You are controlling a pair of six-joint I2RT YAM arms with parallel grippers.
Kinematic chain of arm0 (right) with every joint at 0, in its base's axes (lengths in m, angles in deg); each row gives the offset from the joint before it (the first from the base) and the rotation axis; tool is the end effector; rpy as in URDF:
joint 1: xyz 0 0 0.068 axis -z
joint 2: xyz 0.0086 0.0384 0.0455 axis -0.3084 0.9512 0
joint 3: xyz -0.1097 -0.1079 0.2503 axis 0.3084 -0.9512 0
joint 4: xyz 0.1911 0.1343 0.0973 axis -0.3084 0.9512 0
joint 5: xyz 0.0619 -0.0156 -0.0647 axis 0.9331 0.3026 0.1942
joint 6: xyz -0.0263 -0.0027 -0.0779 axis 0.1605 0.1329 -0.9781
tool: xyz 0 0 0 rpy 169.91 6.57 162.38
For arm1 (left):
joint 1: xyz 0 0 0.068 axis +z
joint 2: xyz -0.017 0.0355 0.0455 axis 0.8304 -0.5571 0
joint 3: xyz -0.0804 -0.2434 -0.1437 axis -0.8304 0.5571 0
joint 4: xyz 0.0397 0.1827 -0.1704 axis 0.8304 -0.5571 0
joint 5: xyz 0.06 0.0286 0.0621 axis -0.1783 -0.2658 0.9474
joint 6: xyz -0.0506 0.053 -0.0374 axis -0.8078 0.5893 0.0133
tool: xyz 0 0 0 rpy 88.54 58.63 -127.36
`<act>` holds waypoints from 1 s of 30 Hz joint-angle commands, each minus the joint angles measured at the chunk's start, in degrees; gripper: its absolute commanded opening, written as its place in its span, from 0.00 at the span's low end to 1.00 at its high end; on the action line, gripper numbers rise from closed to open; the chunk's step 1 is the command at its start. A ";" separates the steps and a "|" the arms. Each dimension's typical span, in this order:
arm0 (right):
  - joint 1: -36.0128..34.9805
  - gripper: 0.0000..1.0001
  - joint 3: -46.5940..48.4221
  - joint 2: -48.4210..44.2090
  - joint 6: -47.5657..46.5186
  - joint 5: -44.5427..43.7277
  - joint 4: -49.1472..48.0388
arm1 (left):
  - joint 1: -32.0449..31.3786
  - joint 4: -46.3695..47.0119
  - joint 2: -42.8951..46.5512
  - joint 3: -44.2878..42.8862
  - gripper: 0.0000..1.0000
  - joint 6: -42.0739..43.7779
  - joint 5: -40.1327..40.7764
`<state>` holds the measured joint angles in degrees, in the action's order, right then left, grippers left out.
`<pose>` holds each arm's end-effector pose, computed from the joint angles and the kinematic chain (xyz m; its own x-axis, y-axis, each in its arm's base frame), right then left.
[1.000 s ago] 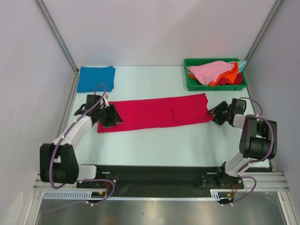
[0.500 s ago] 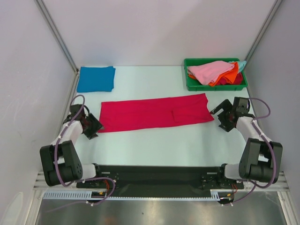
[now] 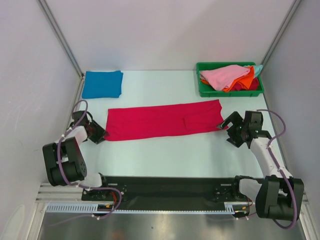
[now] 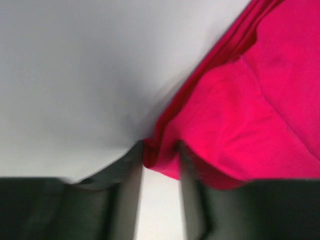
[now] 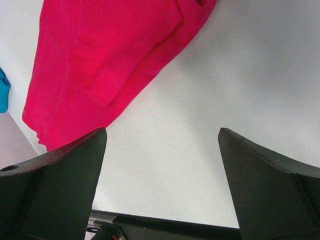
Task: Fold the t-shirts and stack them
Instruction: Fold the tshirt
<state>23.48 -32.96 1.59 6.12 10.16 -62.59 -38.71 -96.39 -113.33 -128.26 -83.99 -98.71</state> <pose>0.2197 -0.0031 0.2101 -0.6203 0.7049 -0.3440 0.4625 0.6829 0.5654 0.2558 0.0658 0.1490 -0.5862 -0.7589 -0.2835 -0.6484 0.6494 -0.3974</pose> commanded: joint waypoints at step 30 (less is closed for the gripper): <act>-13.60 1.00 17.92 12.26 1.33 -14.56 9.04 | -16.45 -22.70 28.09 9.58 0.00 -17.60 8.81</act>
<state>11.59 -19.74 11.87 6.41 0.69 -53.56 -51.91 -109.54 -90.66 -116.46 -96.19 -93.45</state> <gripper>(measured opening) 0.995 0.014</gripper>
